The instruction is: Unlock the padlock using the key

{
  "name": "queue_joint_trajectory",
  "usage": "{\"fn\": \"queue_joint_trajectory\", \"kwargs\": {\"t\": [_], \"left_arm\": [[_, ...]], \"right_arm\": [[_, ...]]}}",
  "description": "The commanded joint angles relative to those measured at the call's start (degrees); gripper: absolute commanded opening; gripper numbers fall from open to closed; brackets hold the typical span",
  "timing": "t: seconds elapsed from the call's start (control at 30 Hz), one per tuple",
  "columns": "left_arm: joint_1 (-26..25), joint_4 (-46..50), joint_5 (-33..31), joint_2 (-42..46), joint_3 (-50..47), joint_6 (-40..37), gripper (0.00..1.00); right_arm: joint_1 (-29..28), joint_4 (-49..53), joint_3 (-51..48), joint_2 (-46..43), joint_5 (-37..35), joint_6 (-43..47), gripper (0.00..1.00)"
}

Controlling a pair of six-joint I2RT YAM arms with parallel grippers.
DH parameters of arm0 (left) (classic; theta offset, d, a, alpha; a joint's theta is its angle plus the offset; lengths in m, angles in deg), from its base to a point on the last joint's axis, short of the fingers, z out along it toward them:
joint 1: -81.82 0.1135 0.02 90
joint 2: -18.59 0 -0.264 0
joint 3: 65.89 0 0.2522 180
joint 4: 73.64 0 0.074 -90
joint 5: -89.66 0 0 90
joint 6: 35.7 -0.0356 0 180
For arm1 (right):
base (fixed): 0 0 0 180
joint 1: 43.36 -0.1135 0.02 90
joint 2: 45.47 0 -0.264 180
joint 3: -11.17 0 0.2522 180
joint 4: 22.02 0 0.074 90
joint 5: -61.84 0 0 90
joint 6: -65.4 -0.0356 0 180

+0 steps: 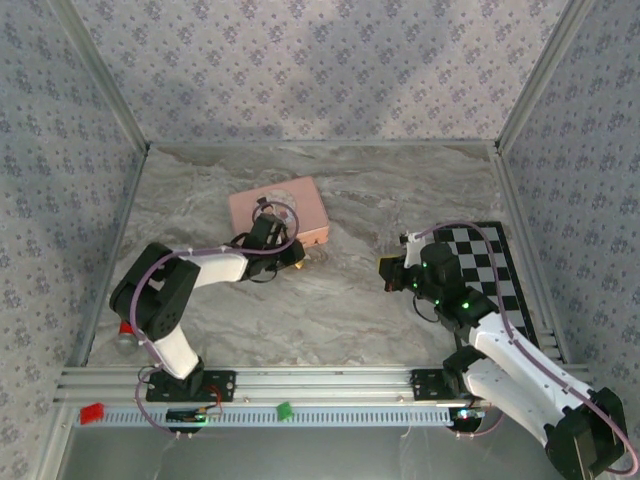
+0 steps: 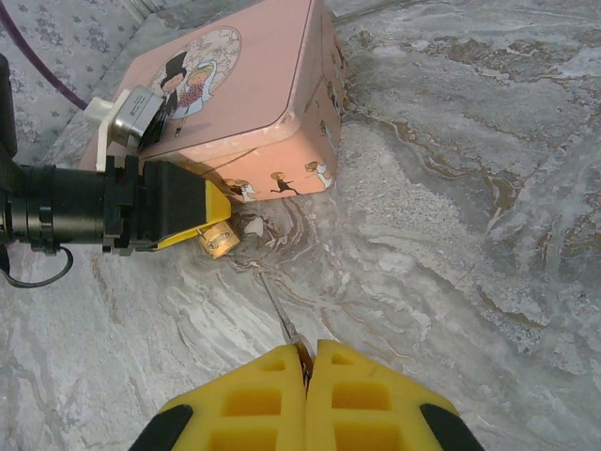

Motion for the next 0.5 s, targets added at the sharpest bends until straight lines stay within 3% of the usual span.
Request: {"fn": "queue_joint_trajectory", "kwargs": {"t": [0.0,0.47], "left_arm": [[-1.1,-3.3,-3.2,0.7,-3.6,0.9,0.42],[-5.4,-35.3,-9.5,-2.7,-17.0,5.7,0.46]], "right_arm": [[0.4,2.1,3.0,-0.9,0.6,0.0,0.00],[0.4,1.7,2.0,-2.1,1.3,-0.5,0.00]]}}
